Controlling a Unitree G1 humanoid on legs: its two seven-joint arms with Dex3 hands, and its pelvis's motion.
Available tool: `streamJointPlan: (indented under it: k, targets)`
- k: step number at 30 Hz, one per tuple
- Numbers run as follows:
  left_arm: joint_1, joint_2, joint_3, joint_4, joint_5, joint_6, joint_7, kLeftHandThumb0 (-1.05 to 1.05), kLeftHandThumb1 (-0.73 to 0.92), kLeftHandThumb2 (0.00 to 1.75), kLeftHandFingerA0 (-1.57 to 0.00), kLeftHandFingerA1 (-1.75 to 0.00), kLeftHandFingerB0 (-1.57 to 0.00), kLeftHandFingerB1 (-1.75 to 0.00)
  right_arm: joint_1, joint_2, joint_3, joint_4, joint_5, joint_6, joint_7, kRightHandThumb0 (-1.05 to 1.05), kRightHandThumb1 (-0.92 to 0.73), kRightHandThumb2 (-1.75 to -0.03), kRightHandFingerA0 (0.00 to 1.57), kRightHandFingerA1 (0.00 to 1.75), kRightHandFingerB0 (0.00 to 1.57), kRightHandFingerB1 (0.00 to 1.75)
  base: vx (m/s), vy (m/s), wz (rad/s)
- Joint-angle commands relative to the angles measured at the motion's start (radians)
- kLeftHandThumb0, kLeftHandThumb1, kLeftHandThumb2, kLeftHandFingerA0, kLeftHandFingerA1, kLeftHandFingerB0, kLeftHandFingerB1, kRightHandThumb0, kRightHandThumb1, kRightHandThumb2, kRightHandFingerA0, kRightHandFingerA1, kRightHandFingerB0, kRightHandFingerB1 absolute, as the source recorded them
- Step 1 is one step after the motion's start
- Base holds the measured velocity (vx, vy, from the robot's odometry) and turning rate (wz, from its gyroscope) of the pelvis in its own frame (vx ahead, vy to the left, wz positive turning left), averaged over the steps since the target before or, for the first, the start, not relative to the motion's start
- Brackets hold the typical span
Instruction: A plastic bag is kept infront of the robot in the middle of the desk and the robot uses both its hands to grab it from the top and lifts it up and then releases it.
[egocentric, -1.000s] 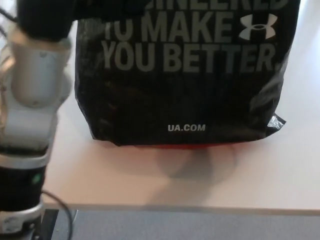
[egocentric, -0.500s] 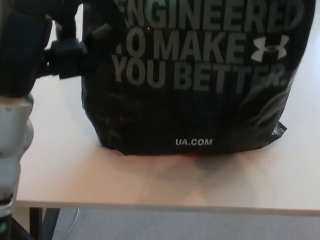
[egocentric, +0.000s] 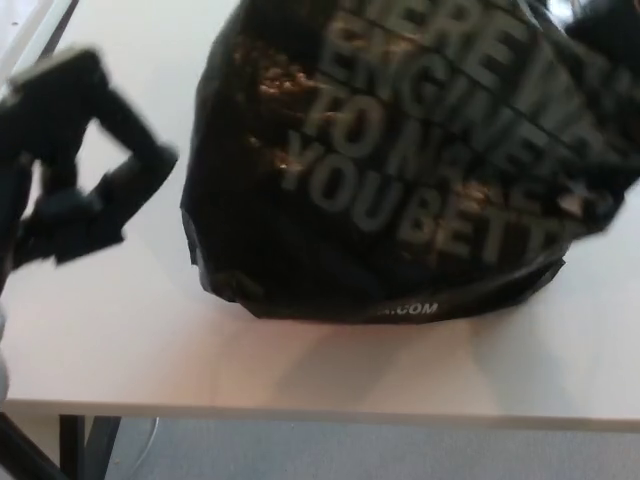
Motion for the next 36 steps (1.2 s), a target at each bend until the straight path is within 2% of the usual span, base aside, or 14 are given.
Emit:
streamJointPlan:
  k: [1, 7, 14, 15, 16, 17, 19, 22, 23, 24, 28, 31, 32, 36]
  targets:
    - [0.348, -0.055, 0.207, 0.014, -0.114, -0.290, 0.070, -0.16, 0.64, 0.56, -0.85, -1.75, -0.59, -1.69, 0.345, -0.101, -0.291, 0.107, 0.174, -0.222, 0.179, -0.34, -0.62, -0.59, 0.98, 0.86, 0.78, 0.56, 0.00, 0.000, 0.00]
    - [0.481, -0.076, 0.234, 0.015, -0.202, -0.231, 0.013, -0.24, 0.68, 0.56, -0.79, -1.71, -0.62, -1.54, 0.287, -0.093, -0.362, 0.340, 0.243, -0.244, 0.215, -0.38, -0.62, -0.59, 0.99, 0.93, 0.81, 0.57, 0.00, 0.000, 0.00]
    - [0.518, -0.085, 0.231, 0.067, -0.268, -0.307, -0.007, -0.14, 0.66, 0.54, -0.79, -1.73, -0.61, -1.54, 0.298, -0.068, -0.419, 0.333, 0.317, -0.216, 0.297, -0.49, -0.58, -0.56, 0.86, 0.62, 0.59, 0.44, 0.00, 0.000, 0.00]
    - [0.527, -0.087, 0.229, 0.070, -0.279, -0.316, -0.011, -0.13, 0.65, 0.57, -0.77, -1.75, -0.56, -1.58, 0.319, -0.070, -0.424, 0.306, 0.323, -0.220, 0.311, -0.62, -0.48, -0.82, 0.61, 0.61, 0.39, 0.49, 0.00, 0.000, 0.00]
    - [0.532, -0.093, 0.226, 0.078, -0.291, -0.326, -0.012, -0.11, 0.65, 0.57, -0.76, -1.75, -0.55, -1.58, 0.344, -0.084, -0.424, 0.272, 0.315, -0.234, 0.330, -0.65, -0.62, -0.59, 0.45, 0.40, 0.29, 0.32, 0.00, 0.000, 0.00]
    - [0.530, -0.096, 0.223, 0.095, -0.304, -0.342, -0.013, -0.06, 0.64, 0.54, -0.73, -1.75, -0.54, -1.55, 0.355, -0.097, -0.428, 0.255, 0.321, -0.251, 0.358, -0.76, -0.51, -0.84, 0.12, 0.43, 0.05, 0.24, 0.00, 0.000, 0.00]
    - [0.527, -0.097, 0.223, 0.123, -0.317, -0.363, -0.016, -0.08, 0.65, 0.52, -0.73, -1.74, -0.54, -1.54, 0.376, -0.128, -0.439, 0.239, 0.338, -0.284, 0.415, -0.80, -0.54, -0.90, 0.00, 0.23, 0.00, 0.08, 0.00, 0.000, 0.00]
    - [0.534, -0.092, 0.253, 0.163, -0.275, -0.391, -0.007, -0.23, 0.59, 0.59, -0.73, -1.50, -0.62, -1.27, 0.388, -0.184, -0.516, 0.211, 0.431, -0.272, 0.508, -0.86, -0.66, -0.60, 0.00, 0.00, 0.00, 0.00, 0.00, 0.000, 0.00]
    - [0.540, -0.103, 0.260, 0.138, -0.257, -0.362, 0.005, -0.29, 0.51, 0.83, -0.85, -1.16, -0.73, -0.97, 0.381, -0.197, -0.535, 0.193, 0.458, -0.242, 0.520, -0.82, -0.60, -0.72, 0.00, 0.00, 0.00, 0.00, 0.00, 0.000, 0.00]
    - [0.540, -0.104, 0.256, 0.136, -0.267, -0.357, 0.002, -0.21, 0.60, 0.58, -0.82, -1.10, -0.72, -0.88, 0.383, -0.211, -0.558, 0.172, 0.476, -0.209, 0.526, -0.90, -0.49, -0.82, 0.00, 0.00, 0.00, 0.00, 0.00, 0.000, 0.00]
    - [0.525, -0.078, 0.268, 0.188, -0.268, -0.420, -0.012, -0.30, 0.59, 0.58, -0.72, -0.53, -0.66, -0.47, 0.397, -0.283, -0.667, 0.195, 0.494, -0.214, 0.564, -0.99, -0.61, -0.94, 0.00, 0.10, 0.00, 0.00, 0.00, 0.000, 0.00]
    - [0.528, -0.060, 0.286, 0.202, -0.223, -0.404, -0.016, -0.40, 0.58, 0.60, -0.55, -0.53, -0.58, -0.45, 0.392, -0.320, -0.722, 0.286, 0.500, -0.290, 0.607, -0.95, -0.59, -0.92, 0.00, 0.18, 0.00, 0.00, 0.00, 0.000, 0.00]
    - [0.542, -0.048, 0.293, 0.197, -0.211, -0.377, -0.027, -0.40, 0.49, 0.89, -0.51, -0.65, -0.47, -0.56, 0.408, -0.338, -0.743, 0.287, 0.512, -0.289, 0.642, -0.93, -0.58, -0.91, 0.01, 0.21, 0.00, 0.00, 0.00, 0.000, 0.00]
    - [0.559, -0.026, 0.296, 0.248, -0.189, -0.379, -0.036, -0.42, 0.62, 0.59, -0.52, -0.51, -0.56, -0.41, 0.521, -0.376, -0.835, 0.263, 0.487, -0.294, 0.691, -0.94, -0.59, -0.92, 0.00, 0.17, 0.00, 0.00, 0.00, 0.000, 0.00]
